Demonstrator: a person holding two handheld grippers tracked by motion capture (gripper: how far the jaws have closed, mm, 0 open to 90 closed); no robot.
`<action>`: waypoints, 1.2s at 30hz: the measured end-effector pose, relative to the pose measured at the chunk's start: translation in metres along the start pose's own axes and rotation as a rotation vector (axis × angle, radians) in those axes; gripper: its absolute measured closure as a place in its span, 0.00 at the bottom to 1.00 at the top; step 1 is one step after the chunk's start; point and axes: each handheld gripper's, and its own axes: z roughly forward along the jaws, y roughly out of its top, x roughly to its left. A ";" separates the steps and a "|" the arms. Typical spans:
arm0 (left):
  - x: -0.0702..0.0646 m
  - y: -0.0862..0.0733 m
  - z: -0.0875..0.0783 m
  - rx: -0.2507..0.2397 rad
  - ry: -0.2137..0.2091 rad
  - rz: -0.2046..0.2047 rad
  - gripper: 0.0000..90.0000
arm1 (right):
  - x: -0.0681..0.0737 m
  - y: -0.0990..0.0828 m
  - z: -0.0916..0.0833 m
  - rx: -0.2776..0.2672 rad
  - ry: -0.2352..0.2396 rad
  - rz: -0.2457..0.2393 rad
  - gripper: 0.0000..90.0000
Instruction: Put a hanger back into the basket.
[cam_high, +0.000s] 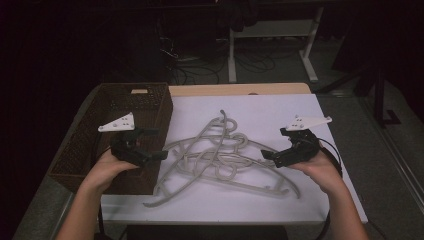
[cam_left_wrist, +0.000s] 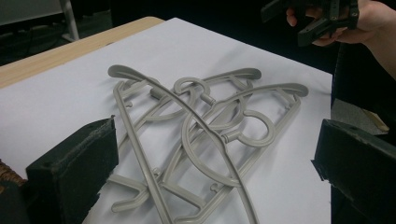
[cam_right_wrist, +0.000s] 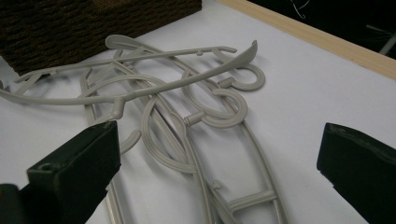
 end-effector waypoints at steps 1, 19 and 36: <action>0.000 0.000 0.000 0.000 0.000 0.000 0.00 | 0.000 0.000 0.000 0.000 0.000 0.000 0.00; -0.025 0.035 0.043 0.011 -0.032 0.048 0.00 | 0.002 -0.021 0.007 0.040 -0.016 0.021 0.00; -0.038 0.029 0.109 0.127 -0.036 0.059 0.07 | 0.001 -0.046 0.008 0.032 -0.005 0.032 0.00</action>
